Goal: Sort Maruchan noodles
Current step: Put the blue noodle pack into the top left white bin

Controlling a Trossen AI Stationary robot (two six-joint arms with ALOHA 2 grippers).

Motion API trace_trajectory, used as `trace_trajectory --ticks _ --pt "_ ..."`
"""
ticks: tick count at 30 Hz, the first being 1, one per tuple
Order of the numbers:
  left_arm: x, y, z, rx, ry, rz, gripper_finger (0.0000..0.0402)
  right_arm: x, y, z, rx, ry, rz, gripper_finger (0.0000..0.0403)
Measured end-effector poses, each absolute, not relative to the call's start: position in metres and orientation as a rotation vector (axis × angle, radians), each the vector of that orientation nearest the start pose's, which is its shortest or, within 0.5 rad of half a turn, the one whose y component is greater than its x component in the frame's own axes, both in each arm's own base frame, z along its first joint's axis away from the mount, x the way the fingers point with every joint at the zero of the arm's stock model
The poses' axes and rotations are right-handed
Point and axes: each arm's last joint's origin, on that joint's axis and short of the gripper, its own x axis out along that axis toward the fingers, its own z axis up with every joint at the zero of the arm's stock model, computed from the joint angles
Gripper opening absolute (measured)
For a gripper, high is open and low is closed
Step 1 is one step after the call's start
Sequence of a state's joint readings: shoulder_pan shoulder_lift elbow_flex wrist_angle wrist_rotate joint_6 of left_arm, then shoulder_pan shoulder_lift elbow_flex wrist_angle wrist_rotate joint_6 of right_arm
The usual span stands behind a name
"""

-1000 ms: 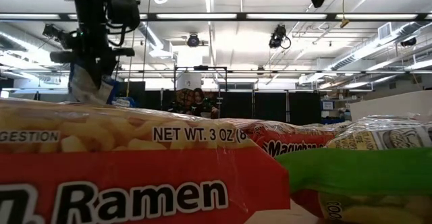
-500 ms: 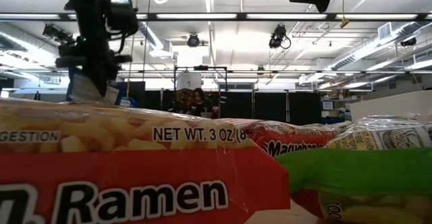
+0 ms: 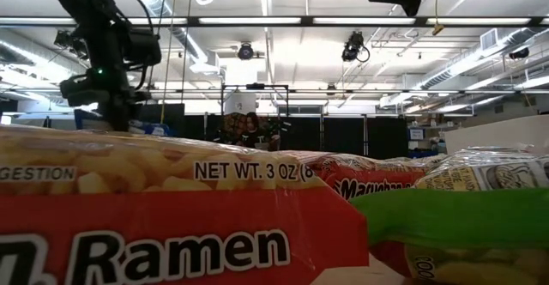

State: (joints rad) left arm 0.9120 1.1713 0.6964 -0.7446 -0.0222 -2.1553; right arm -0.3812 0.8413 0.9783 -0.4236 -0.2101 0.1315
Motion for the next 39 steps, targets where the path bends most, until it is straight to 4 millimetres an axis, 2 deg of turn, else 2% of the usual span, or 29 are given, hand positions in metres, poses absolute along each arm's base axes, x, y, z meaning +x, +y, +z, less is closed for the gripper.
trace_trajectory --ticks 6,11,20,26,35,39 --pt "0.105 0.158 0.186 -2.218 -0.283 1.908 0.0064 0.17 -0.039 0.365 0.068 0.289 -0.194 0.0203" --pt "0.099 0.169 0.188 -2.159 -0.348 1.867 0.0081 0.182 -0.027 0.358 -0.002 0.334 -0.247 0.0203" --pt "0.09 0.186 0.193 -2.07 -0.436 1.777 0.0195 0.211 -0.024 0.347 0.048 0.358 -0.256 0.0203" --pt "0.088 0.189 0.196 -2.072 -0.505 1.781 0.0255 0.216 -0.029 0.347 0.046 0.334 -0.256 0.0203" --pt "0.091 0.201 0.228 -1.895 -0.637 1.814 0.0263 0.215 -0.032 0.345 0.069 0.35 -0.245 0.0203" --pt "0.093 0.198 0.229 -1.904 -0.604 1.828 0.0263 0.215 -0.032 0.344 0.05 0.368 -0.241 0.0203"
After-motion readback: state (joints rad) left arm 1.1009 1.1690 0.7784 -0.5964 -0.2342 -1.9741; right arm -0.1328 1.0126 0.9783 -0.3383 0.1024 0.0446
